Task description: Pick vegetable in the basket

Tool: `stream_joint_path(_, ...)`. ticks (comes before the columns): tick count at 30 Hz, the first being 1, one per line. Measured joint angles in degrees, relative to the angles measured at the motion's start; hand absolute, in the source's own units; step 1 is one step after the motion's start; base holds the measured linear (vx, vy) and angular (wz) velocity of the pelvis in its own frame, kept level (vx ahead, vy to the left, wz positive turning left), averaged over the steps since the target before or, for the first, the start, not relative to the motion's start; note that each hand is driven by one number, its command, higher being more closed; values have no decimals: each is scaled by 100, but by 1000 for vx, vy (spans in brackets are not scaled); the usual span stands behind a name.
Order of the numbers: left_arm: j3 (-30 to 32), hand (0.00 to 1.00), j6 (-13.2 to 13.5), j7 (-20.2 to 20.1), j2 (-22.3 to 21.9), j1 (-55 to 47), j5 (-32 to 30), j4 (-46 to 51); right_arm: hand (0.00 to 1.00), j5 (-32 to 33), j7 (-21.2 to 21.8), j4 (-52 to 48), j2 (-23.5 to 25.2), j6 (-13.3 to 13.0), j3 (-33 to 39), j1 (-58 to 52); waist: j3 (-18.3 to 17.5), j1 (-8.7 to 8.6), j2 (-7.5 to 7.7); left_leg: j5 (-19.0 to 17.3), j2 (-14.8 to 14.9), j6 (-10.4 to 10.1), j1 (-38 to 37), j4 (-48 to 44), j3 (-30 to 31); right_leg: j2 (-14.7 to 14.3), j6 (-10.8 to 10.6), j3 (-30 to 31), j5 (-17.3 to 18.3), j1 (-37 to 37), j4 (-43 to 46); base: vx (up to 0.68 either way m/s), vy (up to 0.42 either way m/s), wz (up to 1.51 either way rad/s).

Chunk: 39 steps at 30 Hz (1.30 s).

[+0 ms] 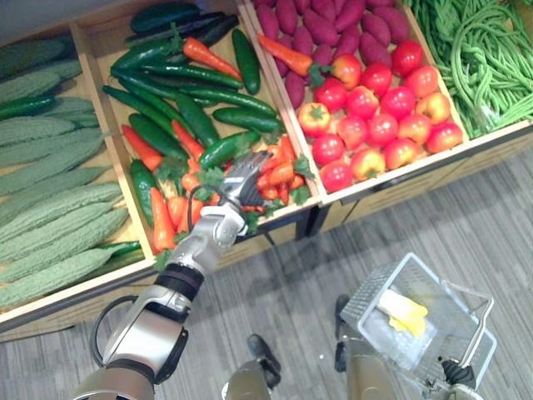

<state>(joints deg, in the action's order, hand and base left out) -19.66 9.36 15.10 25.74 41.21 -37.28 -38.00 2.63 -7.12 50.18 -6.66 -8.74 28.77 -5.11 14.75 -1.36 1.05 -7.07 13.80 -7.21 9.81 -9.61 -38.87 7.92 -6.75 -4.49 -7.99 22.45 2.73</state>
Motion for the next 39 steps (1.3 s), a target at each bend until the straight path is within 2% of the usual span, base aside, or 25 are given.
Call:
stream_joint_path(4,189,0,-3,44,-23,120,-5,-118,100,2,-5,-3,-1,0,-12,62,33,4,3,-13,105,5,103,-94,-36,-80,-13,62,-215,51,-114,-40,-49,-7)
stream_joint_path(11,490,0,-128,171,-44,315,-13,-348,100,7,-39,-18,-5,-1,-93,74,95,-1,15,-78,261,-3,269,-266,-133,-189,8,183,-299,194,-186,-36,-54,-9)
stream_joint_path(12,512,100,-135,217,-44,372,-14,-358,100,8,-75,-20,-5,-2,-107,90,103,-1,15,-62,282,-14,315,-279,-133,-205,8,186,-299,235,-186,-19,-64,-3)
stream_joint_path(19,733,100,-240,265,-78,528,-21,-523,100,9,-127,-33,-16,-25,-224,112,110,-6,18,-49,317,-34,305,-283,-146,-242,4,200,-304,234,-187,-14,-37,-2)
stream_joint_path(21,786,100,-243,266,-59,573,-49,-554,100,9,-127,-31,-17,-23,-234,124,110,-1,18,-48,336,-34,310,-275,-164,-273,-26,207,-409,234,-255,-16,-25,-6)
stream_joint_path(39,629,100,-309,250,40,625,-193,-561,100,9,-128,6,-17,-19,-282,156,109,-10,19,-34,333,-40,261,-274,-127,-271,15,188,-461,105,-363,-4,-6,1)
